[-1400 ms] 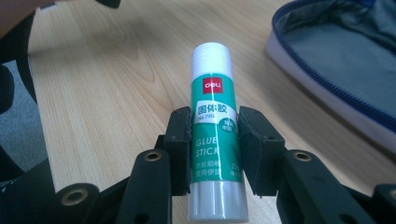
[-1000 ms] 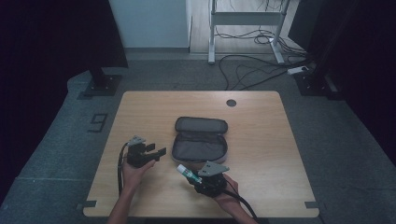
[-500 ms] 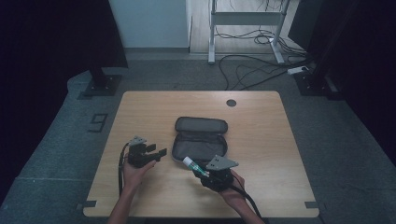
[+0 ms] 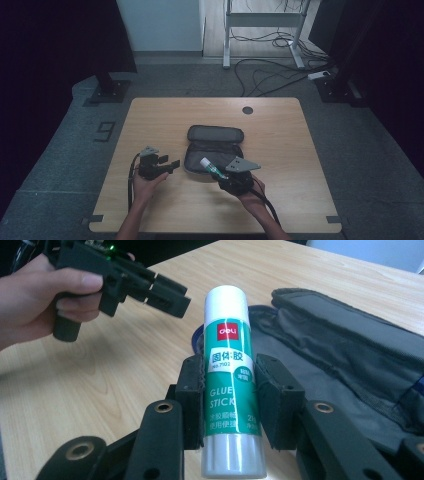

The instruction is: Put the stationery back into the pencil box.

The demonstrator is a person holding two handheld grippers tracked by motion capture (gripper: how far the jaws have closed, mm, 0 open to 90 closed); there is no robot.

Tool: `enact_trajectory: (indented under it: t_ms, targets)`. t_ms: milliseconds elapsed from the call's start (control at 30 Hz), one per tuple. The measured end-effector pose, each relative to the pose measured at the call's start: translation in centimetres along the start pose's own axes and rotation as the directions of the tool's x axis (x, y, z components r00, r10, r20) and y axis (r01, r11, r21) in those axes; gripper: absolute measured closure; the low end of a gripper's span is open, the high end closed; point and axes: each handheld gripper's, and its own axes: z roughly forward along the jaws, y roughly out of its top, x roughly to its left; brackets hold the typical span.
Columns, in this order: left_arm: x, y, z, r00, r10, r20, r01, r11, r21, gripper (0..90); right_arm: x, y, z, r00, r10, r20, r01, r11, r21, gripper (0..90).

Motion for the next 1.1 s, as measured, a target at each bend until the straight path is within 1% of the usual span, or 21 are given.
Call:
enact_trajectory:
  t_ms: [133,267,433,633,800,1100]
  targets:
    - [0.0,0.0,0.0,1.0000,0.001,0.001,-0.001,1.0000,0.000,36.3,-0.8,0.5,0.2,0.9998,0.018,0.004,-0.018,0.9998,-0.010,64.7]
    - [0.0,0.0,0.1,1.0000,0.002,0.000,-0.002,1.0000,0.004,36.3,-1.5,0.9,0.4,0.9996,0.019,0.022,-0.019,0.9997,-0.012,64.7]
    - [0.1,0.0,0.0,1.0000,0.001,-0.001,-0.001,1.0000,0.003,36.0,-2.6,1.4,0.8,0.9983,0.024,0.053,-0.023,0.9997,-0.001,64.7]
    - [0.1,0.0,-0.2,1.0000,-0.003,0.000,0.003,1.0000,-0.001,35.9,-3.6,1.5,1.6,0.9961,0.024,0.085,-0.026,0.9993,0.028,64.7]
    - [0.2,0.0,-0.1,1.0000,-0.004,-0.001,0.004,1.0000,0.003,35.9,-4.3,1.6,2.2,0.9947,0.029,0.098,-0.033,0.9988,0.038,64.7]
    - [0.3,0.0,-0.2,1.0000,-0.006,0.000,0.006,1.0000,0.001,35.8,-5.4,1.5,4.0,0.9919,0.044,0.119,-0.055,0.9949,0.085,64.7]
